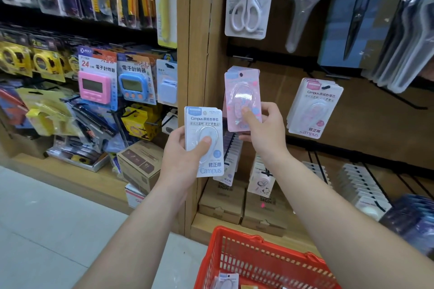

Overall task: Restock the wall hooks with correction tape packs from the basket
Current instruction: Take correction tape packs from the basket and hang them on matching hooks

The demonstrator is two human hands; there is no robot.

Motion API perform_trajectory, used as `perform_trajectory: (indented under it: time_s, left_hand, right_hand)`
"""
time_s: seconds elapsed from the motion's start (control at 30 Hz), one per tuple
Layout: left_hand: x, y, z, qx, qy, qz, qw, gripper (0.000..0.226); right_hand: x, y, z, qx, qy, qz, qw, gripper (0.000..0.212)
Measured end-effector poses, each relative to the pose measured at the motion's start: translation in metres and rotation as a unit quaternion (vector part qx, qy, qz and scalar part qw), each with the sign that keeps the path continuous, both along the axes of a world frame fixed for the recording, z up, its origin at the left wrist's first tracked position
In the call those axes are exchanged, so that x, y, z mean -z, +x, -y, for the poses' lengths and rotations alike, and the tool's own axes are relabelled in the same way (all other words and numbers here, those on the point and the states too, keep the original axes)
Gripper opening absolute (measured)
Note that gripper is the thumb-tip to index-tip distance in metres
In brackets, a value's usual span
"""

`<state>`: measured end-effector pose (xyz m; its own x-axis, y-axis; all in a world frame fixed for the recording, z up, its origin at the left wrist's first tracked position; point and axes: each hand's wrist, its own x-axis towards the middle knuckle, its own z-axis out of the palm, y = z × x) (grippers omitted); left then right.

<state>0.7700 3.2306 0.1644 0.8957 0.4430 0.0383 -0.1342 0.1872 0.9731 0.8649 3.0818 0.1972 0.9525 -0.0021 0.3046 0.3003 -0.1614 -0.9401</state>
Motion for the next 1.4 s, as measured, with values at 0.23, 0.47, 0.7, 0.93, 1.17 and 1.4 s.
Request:
perform_trajectory:
  time_s: [0.23,0.47,0.7,0.93,1.17,1.4]
  left_hand:
    - [0.002,0.001,0.001,0.003,0.013,0.002,1.000,0.042]
    - [0.007,0.004,0.023,0.027,0.043,-0.003,0.999,0.045]
    - [0.016,-0.007,0.082,0.124,0.077,-0.032,0.989,0.027]
    - [0.026,-0.028,0.158,0.207,0.088,-0.078,0.971,0.027]
    - [0.032,-0.037,0.212,0.203,0.100,-0.098,0.969,0.020]
    - [0.012,-0.015,0.235,0.161,0.110,-0.045,0.980,0.032]
  right_hand:
    - [-0.009,0.017,-0.010,0.026,0.022,-0.071,0.997,0.028]
    - [0.012,0.011,0.003,0.056,-0.086,-0.149,0.983,0.047]
    - [0.038,-0.067,0.078,-0.050,0.032,-0.148,0.987,0.022]
    - [0.055,-0.105,0.174,-0.042,0.004,-0.155,0.987,0.017]
    - [0.067,-0.121,0.243,0.022,0.033,-0.156,0.987,0.011]
    - [0.029,-0.103,0.274,0.057,0.070,-0.073,0.993,0.022]
